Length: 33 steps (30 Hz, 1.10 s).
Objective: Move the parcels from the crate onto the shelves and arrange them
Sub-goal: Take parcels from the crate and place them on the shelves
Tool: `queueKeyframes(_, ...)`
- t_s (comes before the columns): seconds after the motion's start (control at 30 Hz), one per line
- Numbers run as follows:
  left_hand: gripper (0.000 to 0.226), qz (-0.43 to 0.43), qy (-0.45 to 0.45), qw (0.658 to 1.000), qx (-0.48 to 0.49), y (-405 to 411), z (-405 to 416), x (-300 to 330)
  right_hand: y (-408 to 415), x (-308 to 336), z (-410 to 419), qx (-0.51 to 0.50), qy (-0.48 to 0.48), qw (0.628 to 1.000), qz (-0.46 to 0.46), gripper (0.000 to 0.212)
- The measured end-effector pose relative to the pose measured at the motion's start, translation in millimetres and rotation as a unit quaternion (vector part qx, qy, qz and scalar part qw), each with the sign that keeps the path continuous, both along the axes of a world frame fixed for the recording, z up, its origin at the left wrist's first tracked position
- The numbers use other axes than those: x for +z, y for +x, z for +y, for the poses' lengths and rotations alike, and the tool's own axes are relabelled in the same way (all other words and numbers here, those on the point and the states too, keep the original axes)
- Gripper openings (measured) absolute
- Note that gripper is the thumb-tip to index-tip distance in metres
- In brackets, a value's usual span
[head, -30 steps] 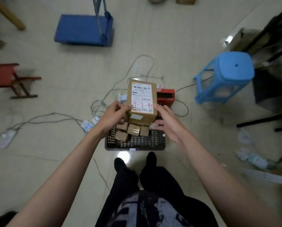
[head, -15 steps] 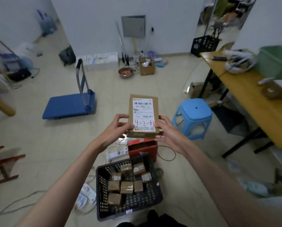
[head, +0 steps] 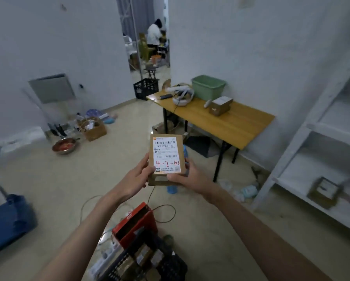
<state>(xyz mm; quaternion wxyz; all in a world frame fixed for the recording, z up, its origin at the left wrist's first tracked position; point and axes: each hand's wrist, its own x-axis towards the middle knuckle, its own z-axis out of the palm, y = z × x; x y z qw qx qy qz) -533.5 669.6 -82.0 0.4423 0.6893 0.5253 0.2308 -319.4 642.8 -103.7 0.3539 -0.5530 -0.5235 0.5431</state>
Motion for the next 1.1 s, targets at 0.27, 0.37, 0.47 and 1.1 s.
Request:
queueKeyframes(0.27, 0.084, 0.068, 0.08, 0.962, -0.252, 132.5, -16.9, 16.6, 114.1, 16.8, -113.4, -0.181, 0.048, 0.978, -0.097, 0.115)
queueKeyframes(0.37, 0.087, 0.078, 0.089, 0.937, -0.33, 192.3, -38.5, 22.6, 150.8, 31.7, -170.6, -0.257, 0.033, 0.958, -0.118, 0.097)
queueKeyframes(0.47, 0.087, 0.072, 0.108, 0.912, -0.389, 245.3, -65.1, 33.5, 183.5, 41.8, -216.1, -0.31, 0.025, 0.941, -0.134, 0.093)
queueKeyframes(1.1, 0.086, 0.017, 0.13, 0.856, -0.5, 522.3, -135.8, 63.4, 431.7, 66.7, -313.0, -0.403, 0.022, 0.892, -0.204, 0.098)
